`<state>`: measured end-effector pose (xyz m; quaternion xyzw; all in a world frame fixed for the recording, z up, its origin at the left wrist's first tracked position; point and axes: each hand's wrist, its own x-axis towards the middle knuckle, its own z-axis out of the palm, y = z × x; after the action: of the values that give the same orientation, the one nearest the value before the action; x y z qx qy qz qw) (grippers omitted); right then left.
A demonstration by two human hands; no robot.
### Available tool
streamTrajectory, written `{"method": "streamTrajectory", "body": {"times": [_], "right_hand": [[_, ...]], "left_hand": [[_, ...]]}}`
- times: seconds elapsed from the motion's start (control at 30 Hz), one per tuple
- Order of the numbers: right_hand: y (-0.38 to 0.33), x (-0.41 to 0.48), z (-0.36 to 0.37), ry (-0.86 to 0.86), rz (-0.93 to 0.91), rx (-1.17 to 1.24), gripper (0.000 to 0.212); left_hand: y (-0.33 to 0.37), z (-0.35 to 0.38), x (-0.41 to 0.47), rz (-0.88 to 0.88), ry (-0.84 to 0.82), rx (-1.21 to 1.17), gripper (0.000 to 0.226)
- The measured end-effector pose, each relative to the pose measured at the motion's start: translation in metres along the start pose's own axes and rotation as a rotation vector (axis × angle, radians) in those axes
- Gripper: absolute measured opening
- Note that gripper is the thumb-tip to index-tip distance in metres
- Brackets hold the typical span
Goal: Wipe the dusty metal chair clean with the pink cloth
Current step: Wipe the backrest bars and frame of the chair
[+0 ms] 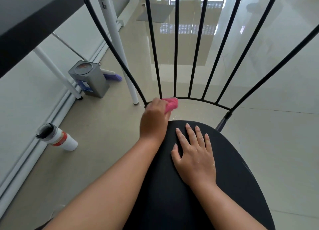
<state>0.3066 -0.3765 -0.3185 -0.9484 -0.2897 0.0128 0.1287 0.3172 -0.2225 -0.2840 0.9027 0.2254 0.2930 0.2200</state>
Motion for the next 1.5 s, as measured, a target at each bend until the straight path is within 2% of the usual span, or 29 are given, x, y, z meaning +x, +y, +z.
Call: {"method": "streamTrajectory", "body": {"times": [0.07, 0.1, 0.2, 0.33, 0.47, 0.7, 0.9, 1.07, 1.2, 1.3, 1.43, 1.5], "right_hand": [[0.0, 0.0, 0.0, 0.009, -0.005, 0.003, 0.057], [0.0, 0.0, 0.0, 0.009, -0.005, 0.003, 0.057], [0.001, 0.0, 0.001, 0.008, -0.004, 0.003, 0.057], [0.0, 0.0, 0.001, 0.015, -0.004, 0.003, 0.057], [0.0, 0.001, 0.001, 0.015, -0.005, 0.013, 0.057], [0.0, 0.005, -0.008, -0.06, -0.003, 0.057, 0.058], [-0.039, 0.067, -0.068, 0.072, -0.011, 0.551, 0.045], [-0.096, 0.127, -0.129, 0.148, -0.101, 0.836, 0.048], [-0.124, 0.158, -0.171, 0.154, -0.107, 1.056, 0.038], [-0.137, 0.178, -0.201, 0.195, -0.134, 1.166, 0.02], [-0.146, 0.199, -0.217, 0.146, -0.105, 1.29, 0.033], [-0.147, 0.203, -0.211, 0.148, -0.093, 1.294, 0.037]], "left_hand": [[0.01, 0.008, -0.003, 0.119, -0.008, 0.02, 0.014], [0.013, 0.011, 0.002, 0.116, 0.015, 0.013, 0.015], [0.015, 0.015, 0.021, -0.034, 0.029, -0.025, 0.02], [0.008, 0.0, 0.009, -0.037, -0.045, -0.076, 0.02], [-0.014, -0.023, -0.037, -0.259, -0.044, -0.112, 0.017], [-0.021, -0.031, -0.083, -0.195, -0.086, -0.012, 0.021], [-0.023, -0.049, -0.072, -0.251, -0.096, -0.165, 0.018], [-0.014, -0.079, -0.031, -0.428, 0.031, -0.435, 0.013], [-0.005, -0.104, 0.0, -0.416, 0.13, -0.562, 0.016], [-0.001, -0.123, 0.02, -0.376, 0.202, -0.576, 0.016], [0.013, -0.158, 0.053, -0.31, 0.289, -0.644, 0.017], [0.022, -0.175, 0.072, -0.22, 0.335, -0.633, 0.014]]}}
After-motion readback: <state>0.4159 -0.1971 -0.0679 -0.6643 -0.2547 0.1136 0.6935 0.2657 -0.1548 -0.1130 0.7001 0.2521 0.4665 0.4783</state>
